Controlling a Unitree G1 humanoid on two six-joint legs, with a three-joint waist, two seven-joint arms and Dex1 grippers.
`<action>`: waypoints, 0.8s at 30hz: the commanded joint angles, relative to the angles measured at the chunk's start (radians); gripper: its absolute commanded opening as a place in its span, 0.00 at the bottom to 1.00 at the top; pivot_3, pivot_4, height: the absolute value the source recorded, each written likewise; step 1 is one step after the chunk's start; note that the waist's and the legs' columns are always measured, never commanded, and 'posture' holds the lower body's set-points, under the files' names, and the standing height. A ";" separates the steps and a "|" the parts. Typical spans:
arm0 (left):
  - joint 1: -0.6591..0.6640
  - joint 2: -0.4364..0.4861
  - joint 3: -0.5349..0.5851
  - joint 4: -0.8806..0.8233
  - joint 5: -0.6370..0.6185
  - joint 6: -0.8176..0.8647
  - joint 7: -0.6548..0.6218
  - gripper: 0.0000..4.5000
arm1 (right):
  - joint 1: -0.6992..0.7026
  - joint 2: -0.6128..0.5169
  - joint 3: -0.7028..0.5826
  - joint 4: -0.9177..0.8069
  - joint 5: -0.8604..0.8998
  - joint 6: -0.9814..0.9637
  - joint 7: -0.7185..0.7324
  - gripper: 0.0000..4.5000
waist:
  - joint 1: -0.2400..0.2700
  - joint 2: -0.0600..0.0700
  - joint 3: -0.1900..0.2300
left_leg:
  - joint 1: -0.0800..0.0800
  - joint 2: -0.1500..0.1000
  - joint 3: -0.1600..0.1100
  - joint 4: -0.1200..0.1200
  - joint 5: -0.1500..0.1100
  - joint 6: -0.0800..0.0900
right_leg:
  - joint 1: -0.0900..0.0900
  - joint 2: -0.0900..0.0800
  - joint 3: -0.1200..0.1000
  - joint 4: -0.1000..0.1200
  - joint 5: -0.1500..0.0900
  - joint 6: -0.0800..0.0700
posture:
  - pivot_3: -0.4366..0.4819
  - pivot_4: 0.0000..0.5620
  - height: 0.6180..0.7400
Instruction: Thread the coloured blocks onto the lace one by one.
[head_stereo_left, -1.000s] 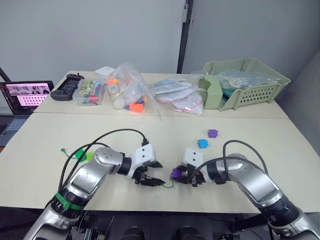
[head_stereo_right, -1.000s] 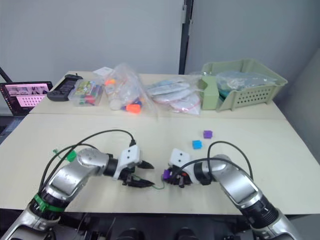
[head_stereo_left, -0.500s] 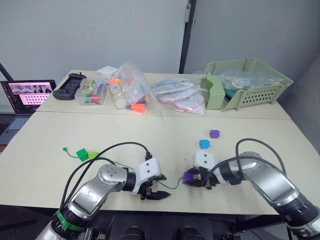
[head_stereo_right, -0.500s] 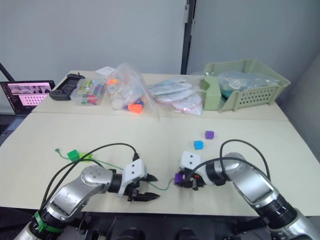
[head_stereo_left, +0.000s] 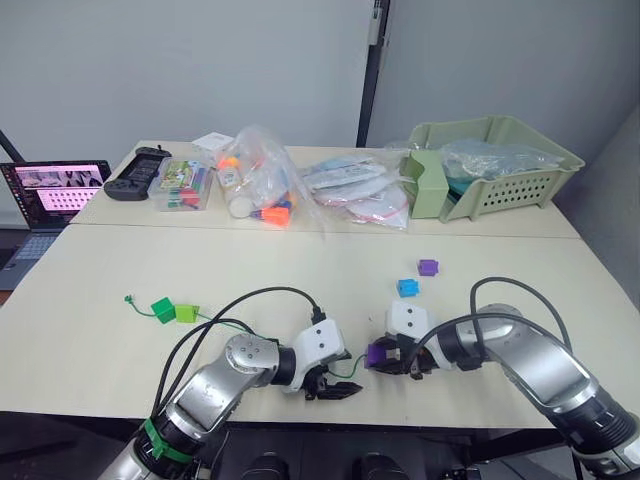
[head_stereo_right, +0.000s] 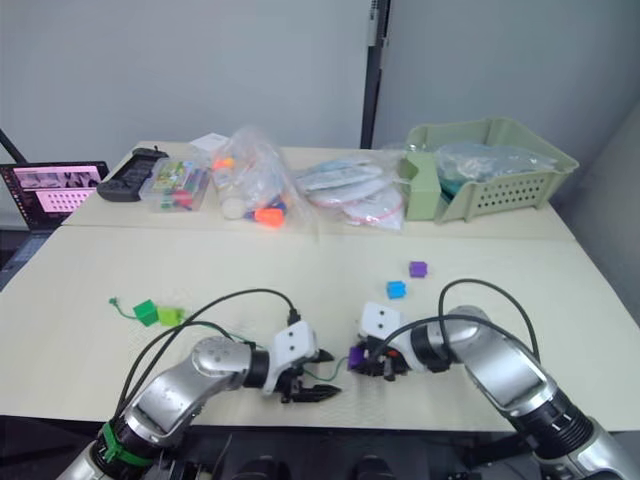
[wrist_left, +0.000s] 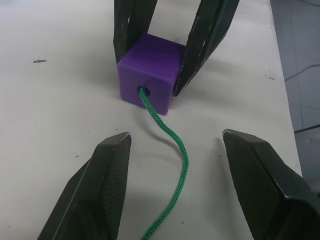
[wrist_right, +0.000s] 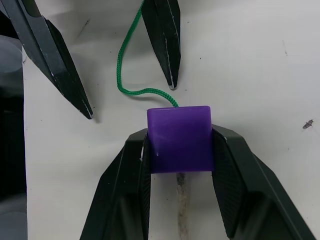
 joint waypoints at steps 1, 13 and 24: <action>-0.007 0.007 -0.027 0.003 0.047 0.030 0.044 0.63 | 0.012 -0.007 -0.010 -0.029 0.009 0.016 -0.001 0.26 | 0.001 0.000 0.000 | 0.001 0.000 0.000 0.000 0.000 0.000 | 0.001 0.000 0.000 0.000 0.000 0.000 | 0.48 0.27 1.00; -0.033 0.007 0.002 -0.014 0.033 0.025 0.052 0.01 | 0.008 0.010 -0.010 -0.032 0.009 0.024 -0.021 0.26 | -0.003 0.000 0.000 | 0.001 0.000 0.000 0.000 0.000 0.000 | 0.001 0.000 0.000 0.000 0.000 0.000 | 0.48 0.27 1.00; -0.075 -0.016 -0.030 0.021 0.041 -0.010 0.013 0.01 | 0.011 0.034 0.003 -0.054 0.009 0.042 -0.043 0.26 | -0.008 0.000 0.000 | 0.001 0.001 0.000 0.000 0.000 0.000 | 0.001 0.001 0.000 0.000 0.000 0.000 | 0.48 0.27 1.00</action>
